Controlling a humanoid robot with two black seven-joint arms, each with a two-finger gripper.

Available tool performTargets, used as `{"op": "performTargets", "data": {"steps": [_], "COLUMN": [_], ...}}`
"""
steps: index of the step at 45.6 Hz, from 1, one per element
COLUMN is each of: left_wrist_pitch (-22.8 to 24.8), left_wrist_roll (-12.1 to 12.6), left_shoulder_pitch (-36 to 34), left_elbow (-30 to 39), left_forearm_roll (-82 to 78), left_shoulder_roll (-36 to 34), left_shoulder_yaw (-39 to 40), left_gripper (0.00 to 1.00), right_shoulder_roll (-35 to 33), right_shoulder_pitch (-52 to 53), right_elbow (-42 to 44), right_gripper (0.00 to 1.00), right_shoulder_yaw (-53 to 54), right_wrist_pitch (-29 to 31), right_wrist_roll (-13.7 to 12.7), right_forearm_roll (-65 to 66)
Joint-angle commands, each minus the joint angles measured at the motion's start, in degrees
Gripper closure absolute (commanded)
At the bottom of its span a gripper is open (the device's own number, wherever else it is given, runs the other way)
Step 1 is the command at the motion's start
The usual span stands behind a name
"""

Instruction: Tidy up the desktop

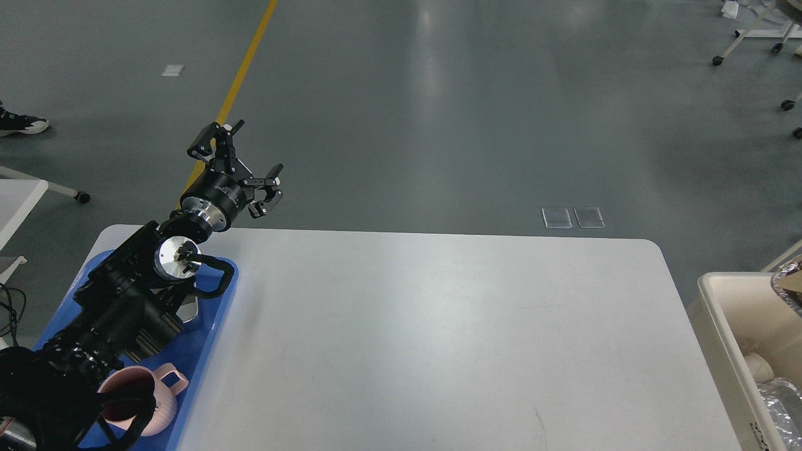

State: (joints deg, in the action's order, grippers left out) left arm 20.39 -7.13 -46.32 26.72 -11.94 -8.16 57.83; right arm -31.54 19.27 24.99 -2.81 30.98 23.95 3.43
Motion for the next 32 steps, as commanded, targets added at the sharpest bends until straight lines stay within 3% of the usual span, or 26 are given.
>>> {"op": "performTargets", "data": {"steps": [1,7,8,11,14,24,32], "left_wrist_pitch": [0.0,0.0,0.0,0.0,0.0,0.0,0.0], "left_wrist_roll": [0.0,0.0,0.0,0.0,0.0,0.0,0.0], "left_shoulder_pitch": [0.0,0.0,0.0,0.0,0.0,0.0,0.0], "left_elbow": [0.0,0.0,0.0,0.0,0.0,0.0,0.0], "left_forearm_roll": [0.0,0.0,0.0,0.0,0.0,0.0,0.0], "left_shoulder_roll": [0.2,0.3,0.3,0.2,0.2,0.2,0.2], "left_shoulder_yaw": [0.0,0.0,0.0,0.0,0.0,0.0,0.0], "left_gripper": [0.02,0.02,0.02,0.02,0.02,0.02,0.02], "right_shoulder_roll": [0.0,0.1,0.1,0.1,0.2,1.6,1.6], "right_shoulder_pitch": [0.0,-0.2,-0.2,-0.4,-0.6,-0.7,-0.5], "right_elbow": [0.0,0.0,0.0,0.0,0.0,0.0,0.0], "right_gripper": [1.0,1.0,0.95,0.64,0.23,0.03,0.0], "right_shoulder_yaw": [0.0,0.0,0.0,0.1,0.3,0.5,0.7], "right_wrist_pitch": [-1.1,-1.9,-2.2,-2.8,-3.5,-5.8,-6.5], "right_wrist_roll": [-0.7,-0.7,-0.7,-0.7,-0.7,-0.7,-0.7], "right_forearm_roll": [0.0,-0.1,-0.1,-0.4,-0.5,-0.4,-0.4]}}
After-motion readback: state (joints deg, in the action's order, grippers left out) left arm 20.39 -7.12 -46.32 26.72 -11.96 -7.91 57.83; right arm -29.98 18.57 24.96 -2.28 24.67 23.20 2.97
